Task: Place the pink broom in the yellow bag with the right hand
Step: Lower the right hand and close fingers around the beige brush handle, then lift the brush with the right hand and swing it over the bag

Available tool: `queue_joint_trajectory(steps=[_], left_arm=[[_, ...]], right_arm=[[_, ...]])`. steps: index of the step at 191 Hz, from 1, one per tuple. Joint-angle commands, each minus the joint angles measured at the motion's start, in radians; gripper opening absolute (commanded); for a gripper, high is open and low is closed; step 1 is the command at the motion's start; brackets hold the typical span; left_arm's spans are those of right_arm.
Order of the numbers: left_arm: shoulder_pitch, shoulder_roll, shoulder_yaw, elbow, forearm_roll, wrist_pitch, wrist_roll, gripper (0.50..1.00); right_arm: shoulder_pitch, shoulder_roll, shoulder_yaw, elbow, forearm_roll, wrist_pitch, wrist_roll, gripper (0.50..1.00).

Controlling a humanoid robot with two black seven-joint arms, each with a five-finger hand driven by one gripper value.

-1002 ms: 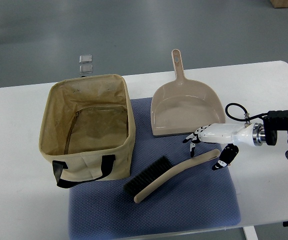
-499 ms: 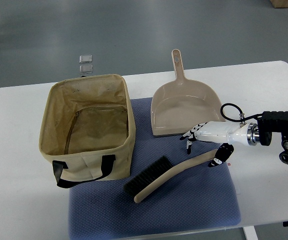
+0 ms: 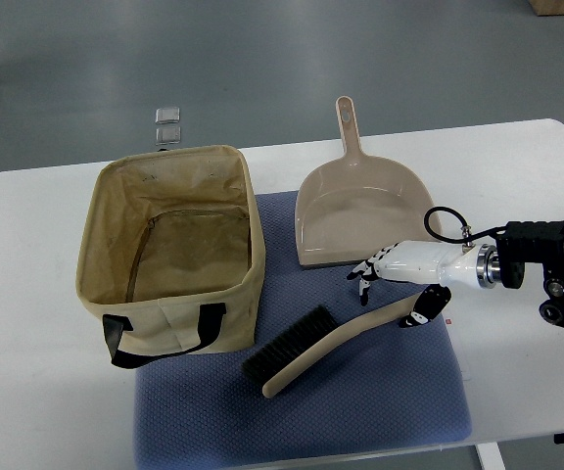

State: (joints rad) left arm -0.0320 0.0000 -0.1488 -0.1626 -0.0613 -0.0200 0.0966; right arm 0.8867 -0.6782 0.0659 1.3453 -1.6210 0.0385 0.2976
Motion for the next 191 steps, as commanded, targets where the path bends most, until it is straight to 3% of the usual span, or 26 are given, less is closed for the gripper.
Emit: queue_joint_trajectory(steps=[1,76,156,191], left_arm=[[0.000,0.000,0.000,0.000,0.000,0.000,0.000,1.000],[0.001,0.000,0.000,0.000,0.000,0.000,0.000,1.000],[0.000,0.000,0.000,0.000,0.000,0.000,0.000,1.000],[0.000,0.000,0.000,0.000,0.000,0.000,0.000,1.000]], right_arm=[[0.000,0.002,0.000,0.000,0.000,0.000,0.002,0.832],[-0.008,0.012,-0.002,0.000,-0.014,0.000,0.005,0.825],[-0.009,0.014,-0.003,0.000,-0.033,0.004,0.008,0.656],[-0.009,0.014,-0.003,0.002,-0.033,0.004,0.011,0.609]])
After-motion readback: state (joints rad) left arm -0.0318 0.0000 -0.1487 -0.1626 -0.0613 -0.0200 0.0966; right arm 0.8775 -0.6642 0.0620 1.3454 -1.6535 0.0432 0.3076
